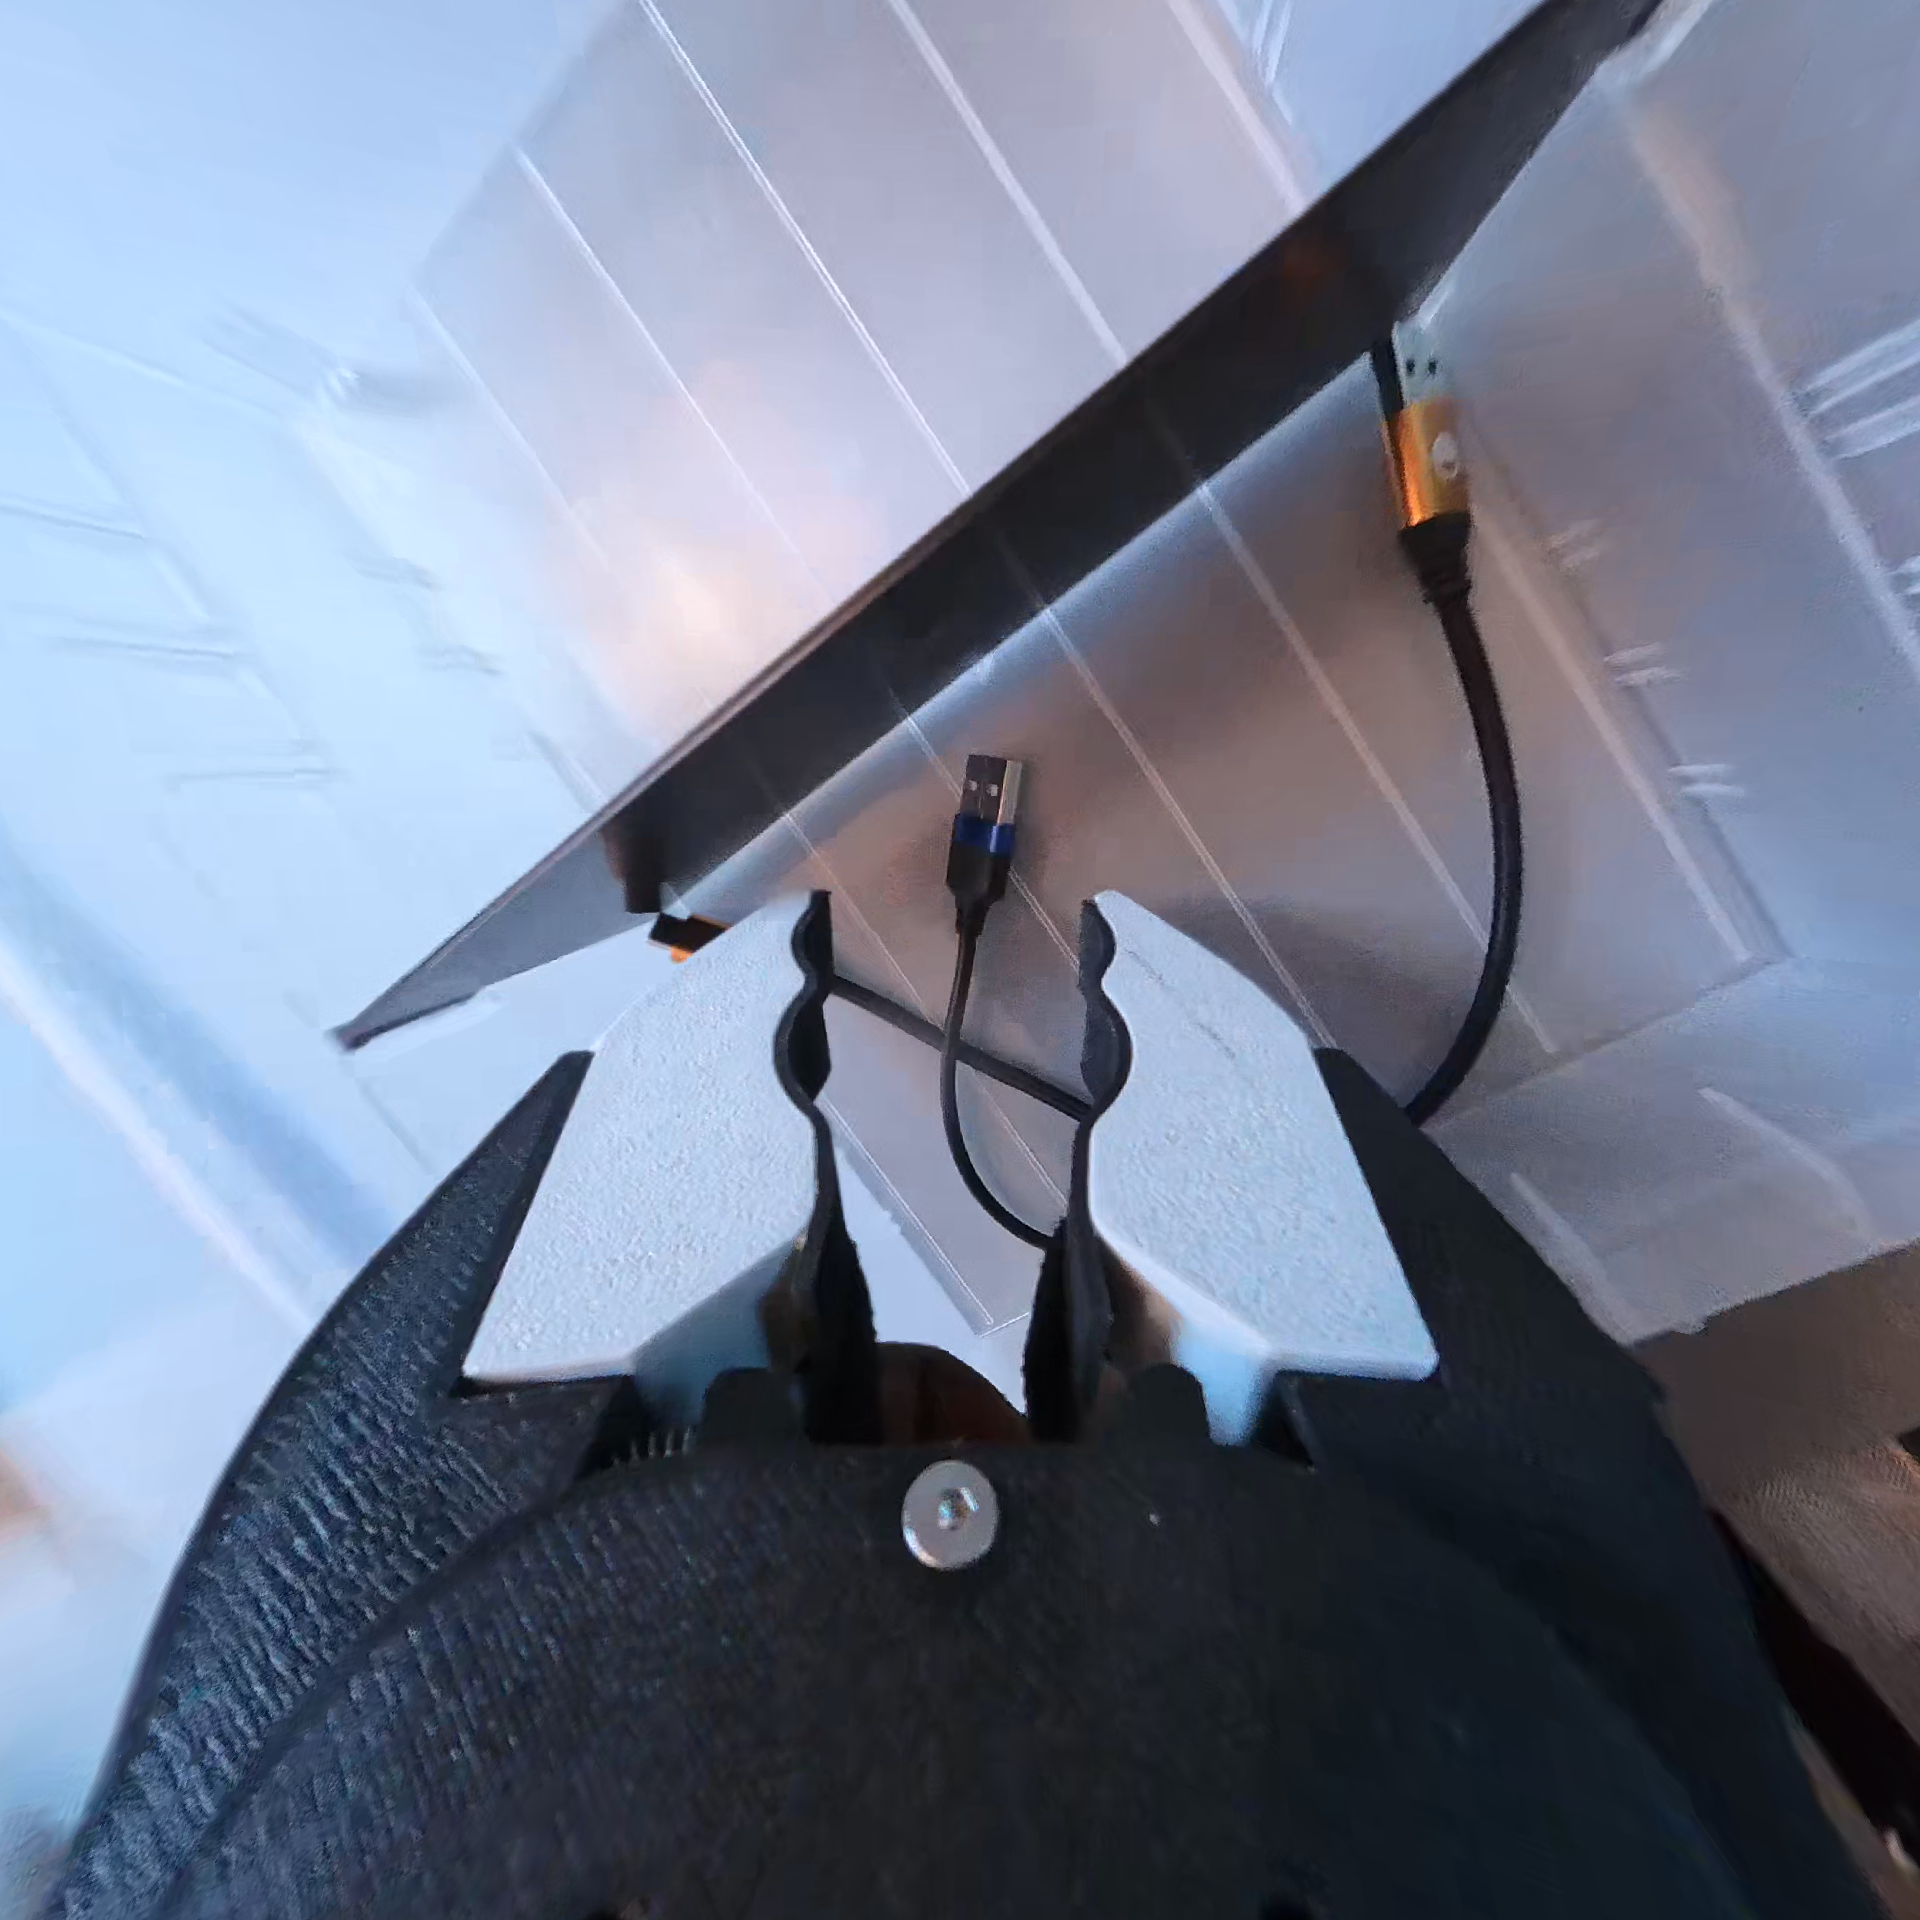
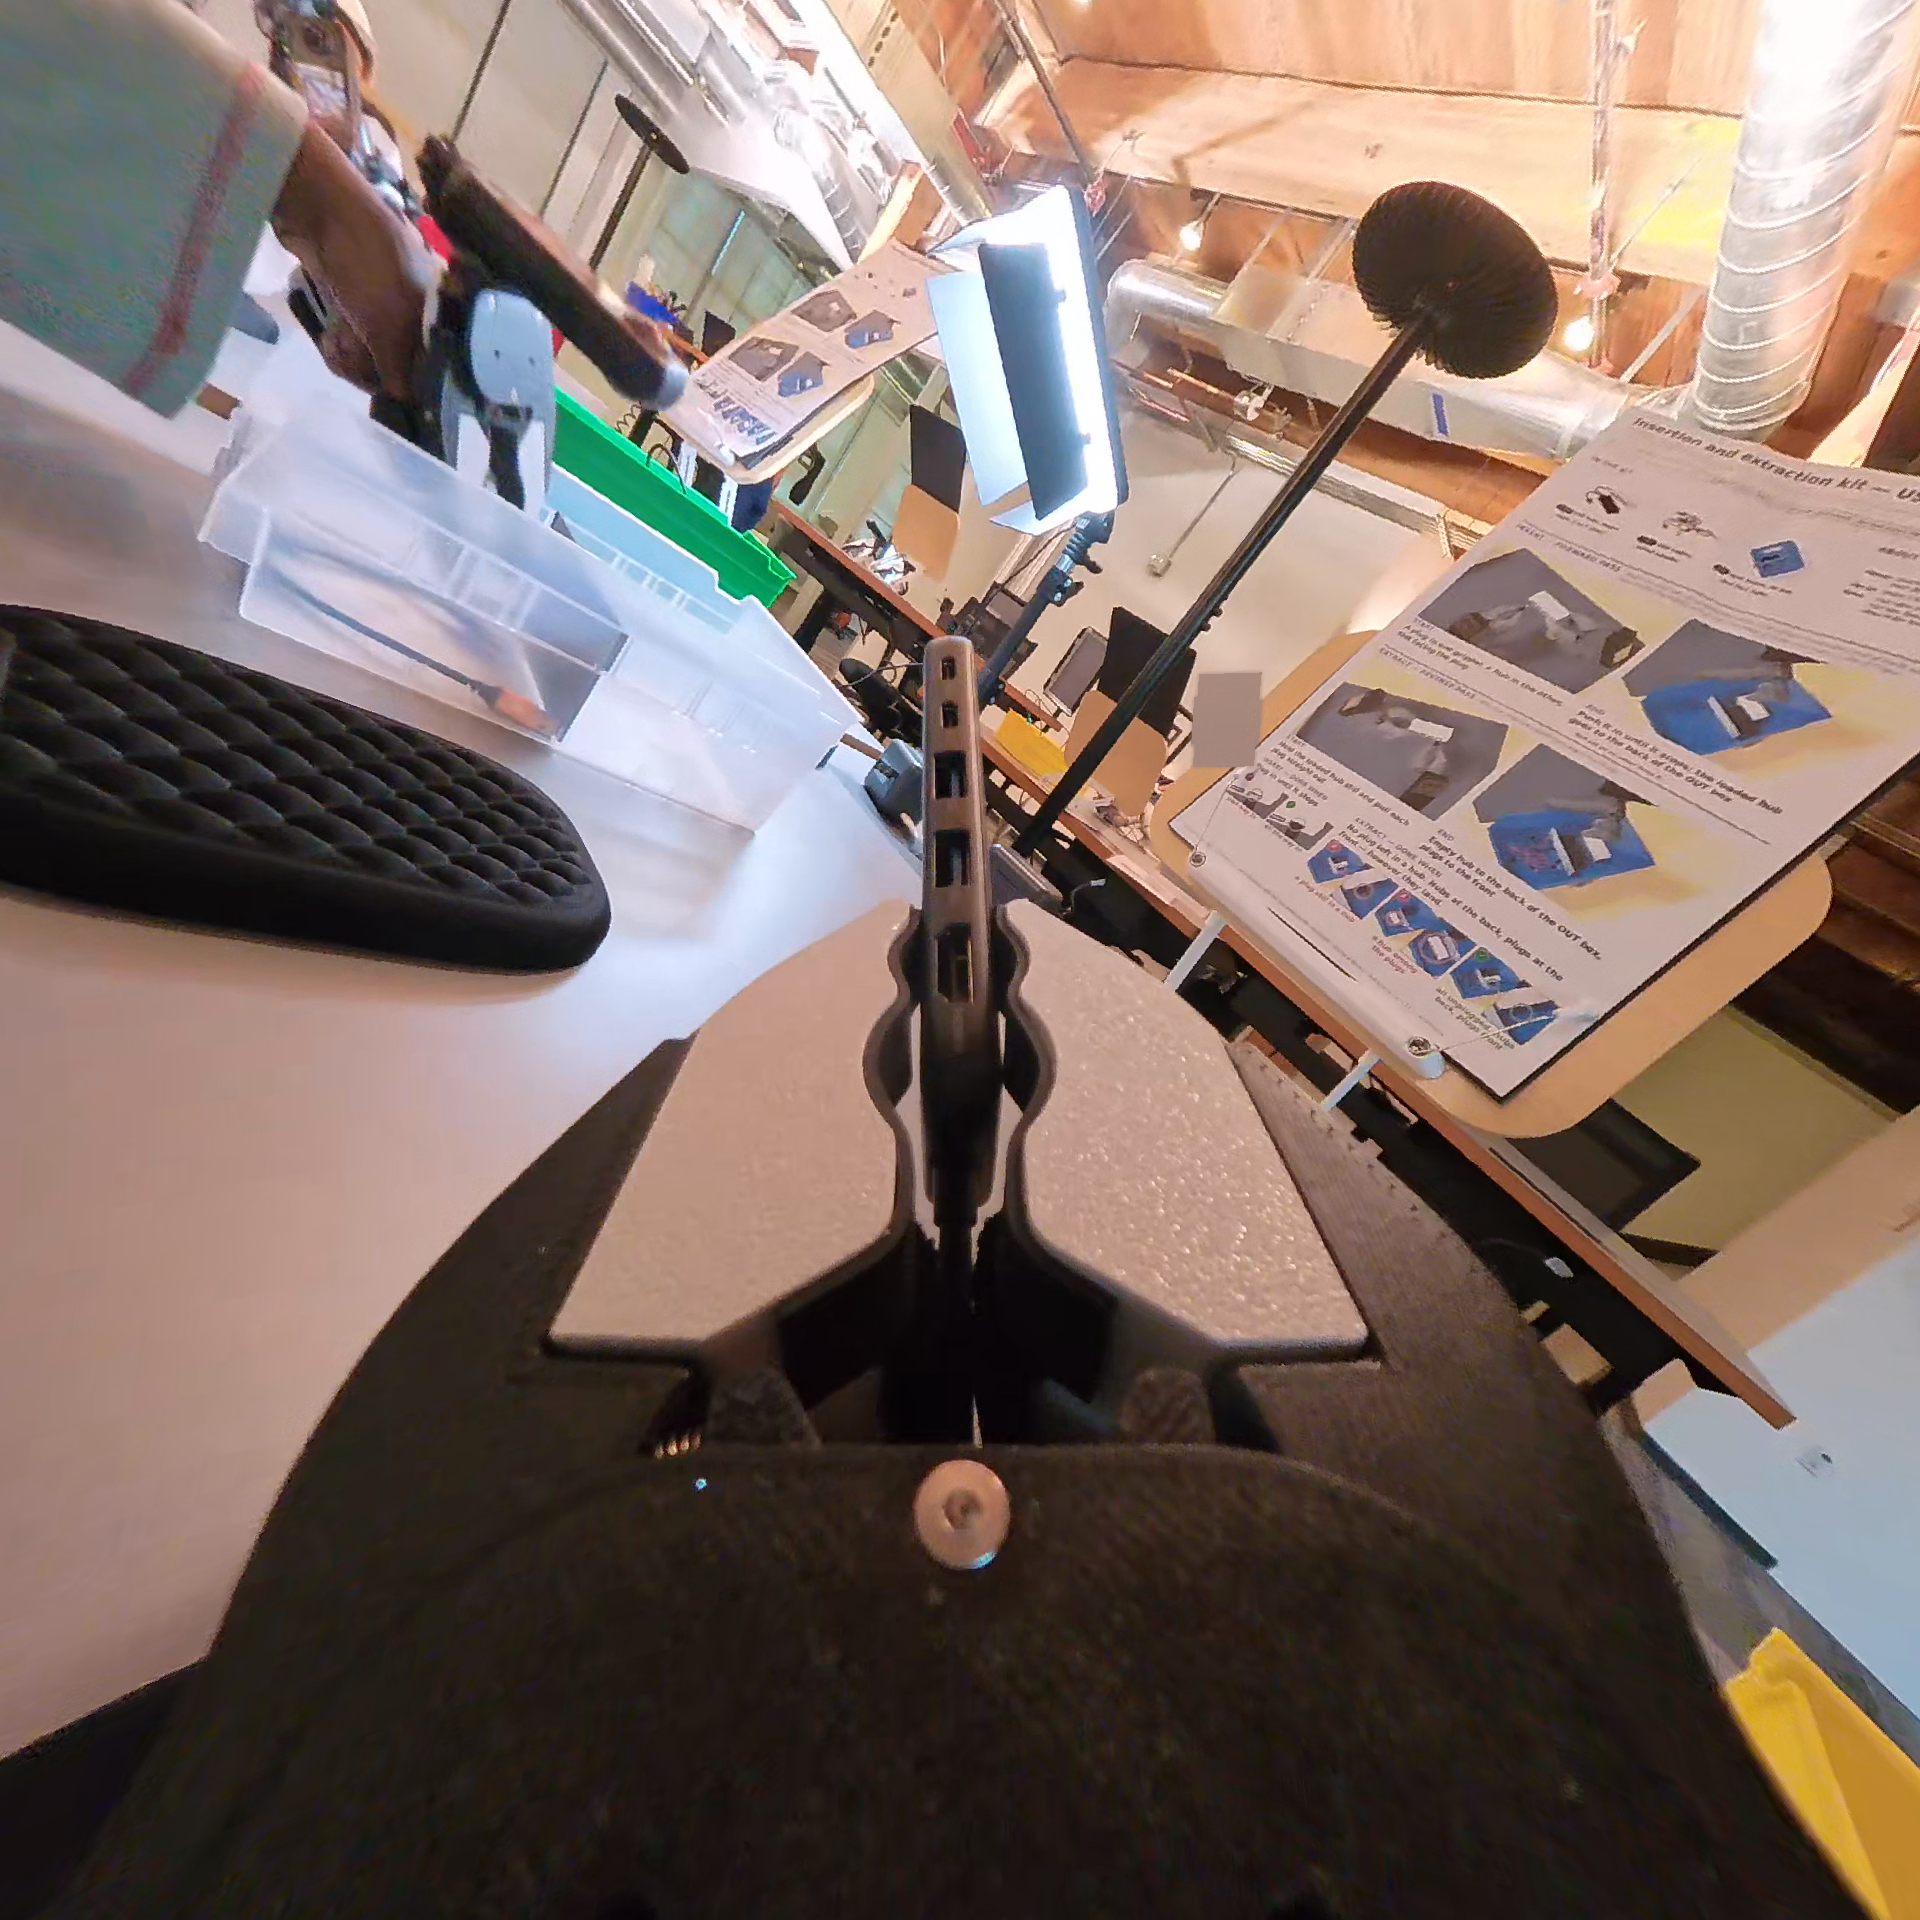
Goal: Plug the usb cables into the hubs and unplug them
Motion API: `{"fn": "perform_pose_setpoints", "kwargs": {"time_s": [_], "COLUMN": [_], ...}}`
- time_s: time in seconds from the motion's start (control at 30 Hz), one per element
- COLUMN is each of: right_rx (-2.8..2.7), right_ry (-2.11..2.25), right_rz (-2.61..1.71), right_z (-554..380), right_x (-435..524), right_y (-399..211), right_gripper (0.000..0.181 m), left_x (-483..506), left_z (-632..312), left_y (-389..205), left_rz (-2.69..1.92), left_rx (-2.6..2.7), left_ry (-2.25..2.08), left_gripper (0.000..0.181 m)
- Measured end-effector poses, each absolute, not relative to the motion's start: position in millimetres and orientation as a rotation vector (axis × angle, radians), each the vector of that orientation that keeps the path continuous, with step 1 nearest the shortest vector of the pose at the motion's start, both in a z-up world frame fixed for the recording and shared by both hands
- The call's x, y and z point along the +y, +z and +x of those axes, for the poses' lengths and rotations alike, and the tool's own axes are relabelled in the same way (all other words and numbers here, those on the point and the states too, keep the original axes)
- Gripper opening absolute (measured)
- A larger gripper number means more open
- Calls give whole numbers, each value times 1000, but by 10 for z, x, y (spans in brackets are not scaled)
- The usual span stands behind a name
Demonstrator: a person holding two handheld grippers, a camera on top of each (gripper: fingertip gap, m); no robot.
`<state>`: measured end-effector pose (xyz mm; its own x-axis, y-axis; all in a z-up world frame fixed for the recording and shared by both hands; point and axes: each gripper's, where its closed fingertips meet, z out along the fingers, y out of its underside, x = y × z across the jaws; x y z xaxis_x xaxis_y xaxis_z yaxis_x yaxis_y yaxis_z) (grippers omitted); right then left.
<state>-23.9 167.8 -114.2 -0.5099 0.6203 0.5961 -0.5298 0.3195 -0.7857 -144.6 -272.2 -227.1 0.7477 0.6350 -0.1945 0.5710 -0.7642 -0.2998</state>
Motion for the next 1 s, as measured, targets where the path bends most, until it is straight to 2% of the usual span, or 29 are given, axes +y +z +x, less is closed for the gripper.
{"fn": "perform_pose_setpoints", "kwargs": {"time_s": [0.03,0.3,0.43,0.6,0.77,1.0], "right_rx": [-1563,-1550,-1548,-1536,-1533,-1531], "right_ry": [1418,1414,1407,1415,1410,1421], "right_rz": [-88,-106,-108,-110,-106,-138], "right_z": [-241,-249,-251,-244,-241,-261], "right_x": [1681,1715,1721,1730,1716,1726], "right_y": [-1146,-1152,-1153,-1145,-1145,-1149], "right_gripper": [11,11,11,11,11,11], "left_x": [-2730,-2704,-2621,-2718,-2581,-1903], "left_z": [-1451,-1397,-1352,-1370,-1329,-847], "left_y": [-2321,-2514,-2540,-2446,-1799,-484], "left_rz": [-2767,-2863,-2825,-2841,-2676,-2441], "left_rx": [-933,-847,-849,-787,-689,-290], "left_ry": [415,274,202,482,924,1558], "left_gripper": [46,41,14,12,11,11]}}
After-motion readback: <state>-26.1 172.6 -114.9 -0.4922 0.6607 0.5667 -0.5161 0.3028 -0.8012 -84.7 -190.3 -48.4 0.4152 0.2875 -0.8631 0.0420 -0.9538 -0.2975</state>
